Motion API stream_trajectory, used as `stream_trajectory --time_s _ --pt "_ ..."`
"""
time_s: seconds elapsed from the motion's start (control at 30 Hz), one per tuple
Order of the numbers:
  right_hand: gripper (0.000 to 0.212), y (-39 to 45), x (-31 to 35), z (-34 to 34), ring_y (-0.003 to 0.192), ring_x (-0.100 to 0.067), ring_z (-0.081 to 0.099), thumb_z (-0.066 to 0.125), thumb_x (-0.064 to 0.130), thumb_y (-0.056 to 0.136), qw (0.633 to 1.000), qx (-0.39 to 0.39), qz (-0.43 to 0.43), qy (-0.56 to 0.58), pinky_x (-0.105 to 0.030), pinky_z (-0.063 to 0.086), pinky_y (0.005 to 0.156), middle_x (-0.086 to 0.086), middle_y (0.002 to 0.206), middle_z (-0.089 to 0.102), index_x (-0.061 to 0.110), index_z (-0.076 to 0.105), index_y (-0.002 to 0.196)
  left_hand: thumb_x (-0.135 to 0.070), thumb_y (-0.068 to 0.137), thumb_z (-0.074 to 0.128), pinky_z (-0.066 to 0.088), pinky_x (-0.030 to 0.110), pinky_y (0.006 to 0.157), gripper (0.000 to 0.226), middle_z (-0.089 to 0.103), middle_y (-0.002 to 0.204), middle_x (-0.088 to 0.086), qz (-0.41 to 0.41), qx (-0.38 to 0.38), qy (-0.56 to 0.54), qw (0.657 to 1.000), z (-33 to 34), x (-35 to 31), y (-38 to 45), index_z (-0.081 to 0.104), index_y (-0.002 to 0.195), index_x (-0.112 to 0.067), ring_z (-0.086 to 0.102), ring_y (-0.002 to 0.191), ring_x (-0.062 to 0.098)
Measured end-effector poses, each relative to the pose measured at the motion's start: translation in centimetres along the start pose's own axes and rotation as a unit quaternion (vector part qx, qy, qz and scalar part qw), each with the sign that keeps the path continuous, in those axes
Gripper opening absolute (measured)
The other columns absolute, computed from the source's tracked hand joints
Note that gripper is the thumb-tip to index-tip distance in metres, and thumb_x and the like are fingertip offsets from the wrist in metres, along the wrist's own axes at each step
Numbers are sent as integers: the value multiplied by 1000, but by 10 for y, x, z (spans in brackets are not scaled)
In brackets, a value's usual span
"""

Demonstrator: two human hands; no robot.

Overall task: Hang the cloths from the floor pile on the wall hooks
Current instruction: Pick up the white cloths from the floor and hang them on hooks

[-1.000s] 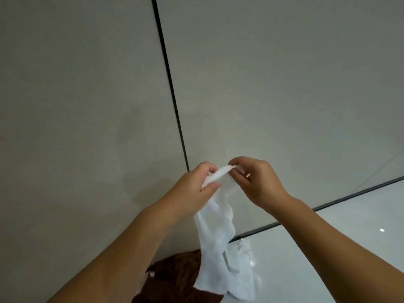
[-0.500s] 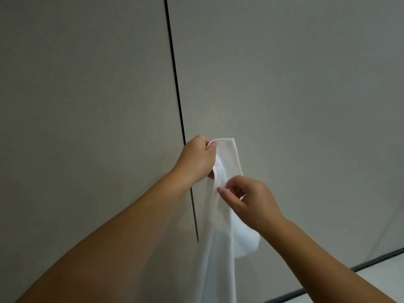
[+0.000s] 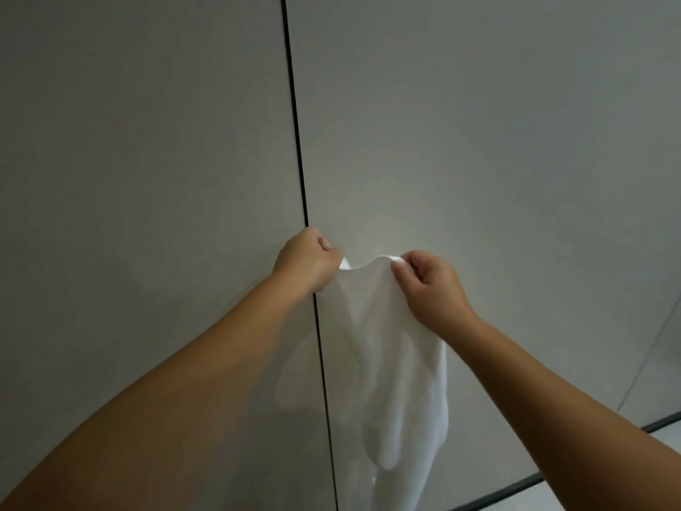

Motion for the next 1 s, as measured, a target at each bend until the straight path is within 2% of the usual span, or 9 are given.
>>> stream_trajectory --time_s 0.07,0.2,0.27,0.4,0.6,0.73,0.83,0.9,1.0 --pt "25 7 10 -7 51 -3 41 54 26 93 999 31 -15 -27 -16 33 48 7 57 47 16 58 70 -20 84 58 49 27 73 7 60 83 -5 76 32 -31 996 10 0 -3 57 91 -19 61 80 19" --pt "22 16 25 -20 55 -5 47 55 27 93 996 66 -36 -54 -11 35 47 6 61 54 14 65 79 -20 86 62 53 27 82 21 68 102 -4 157 227 -111 955 36 -7 -22 62 107 -22 66 95 12" --pt "20 17 30 -25 54 -3 47 56 27 92 996 67 -46 -47 -9 35 48 7 61 55 15 65 78 -22 90 58 53 31 74 10 69 93 -2 168 194 -80 963 39 -11 -25 63 97 -19 66 85 16" --pt "17 17 26 -36 55 -5 47 60 25 90 995 65 -41 -68 -13 36 48 5 63 54 15 63 76 -27 96 48 42 28 59 21 59 71 -3 158 81 -102 979 27 -23 -21 61 81 -21 52 61 11" --pt "12 -2 -13 -25 72 -26 55 48 8 83 972 111 30 -206 -32 44 62 -5 75 59 14 57 77 -18 93 50 36 24 57 21 52 62 -4 230 -2 -23 973 -7 -60 -13 62 77 -10 46 60 10" --pt "13 -12 -38 -20 63 -22 49 46 0 74 980 83 88 -158 -28 35 53 -4 67 53 8 55 73 -17 91 49 29 29 53 27 45 63 7 207 -72 21 976 -43 -63 2 55 71 0 40 60 18" --pt "20 -14 -43 -16 55 -17 36 43 -1 77 986 78 110 -96 -27 26 50 0 59 39 12 44 62 -16 89 46 25 28 50 30 34 57 1 197 -74 65 976 -60 -56 6 37 60 -12 31 53 18" --pt "29 -13 -38 -14 53 -14 32 47 7 86 990 65 102 -67 -26 24 49 3 57 35 15 39 60 -17 89 44 24 28 49 34 33 54 0 184 -87 105 973 -66 -47 7 31 58 -16 31 51 19" --pt "36 -5 -25 -13 50 -12 33 51 21 93 997 28 65 -42 -26 26 48 5 55 35 17 40 59 -16 88 46 29 27 51 31 45 57 0 137 -86 170 972 -68 -27 10 40 57 -15 42 55 21"
Point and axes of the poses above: each hand's wrist, its own y-axis towards the middle knuckle, its own z-axis out of the palm, x = y × z, the point moved 4 cm from there along y, towards the middle knuckle
